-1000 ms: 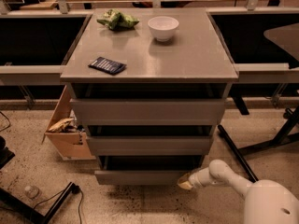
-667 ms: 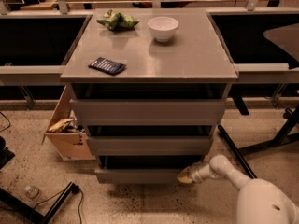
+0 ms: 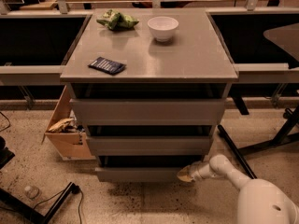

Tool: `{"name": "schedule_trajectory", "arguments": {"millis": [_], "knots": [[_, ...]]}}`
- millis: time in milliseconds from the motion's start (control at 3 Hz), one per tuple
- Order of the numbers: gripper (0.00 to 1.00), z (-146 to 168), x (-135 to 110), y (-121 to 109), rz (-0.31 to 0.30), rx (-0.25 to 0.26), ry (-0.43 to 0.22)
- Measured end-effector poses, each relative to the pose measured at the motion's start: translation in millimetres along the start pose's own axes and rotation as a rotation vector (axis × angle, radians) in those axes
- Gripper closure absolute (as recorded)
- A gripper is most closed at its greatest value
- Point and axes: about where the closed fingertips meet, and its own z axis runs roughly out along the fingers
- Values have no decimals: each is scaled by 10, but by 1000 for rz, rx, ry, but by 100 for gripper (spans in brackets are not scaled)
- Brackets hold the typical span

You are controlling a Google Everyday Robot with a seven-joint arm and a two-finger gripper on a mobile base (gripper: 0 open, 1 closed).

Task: Close bottom drawer

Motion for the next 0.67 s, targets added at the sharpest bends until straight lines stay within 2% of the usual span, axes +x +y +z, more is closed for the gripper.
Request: {"name": "schedule_trajectory", "arguments": {"millis": [667], "knots": [[27,0,0,0,0,0,0]]}}
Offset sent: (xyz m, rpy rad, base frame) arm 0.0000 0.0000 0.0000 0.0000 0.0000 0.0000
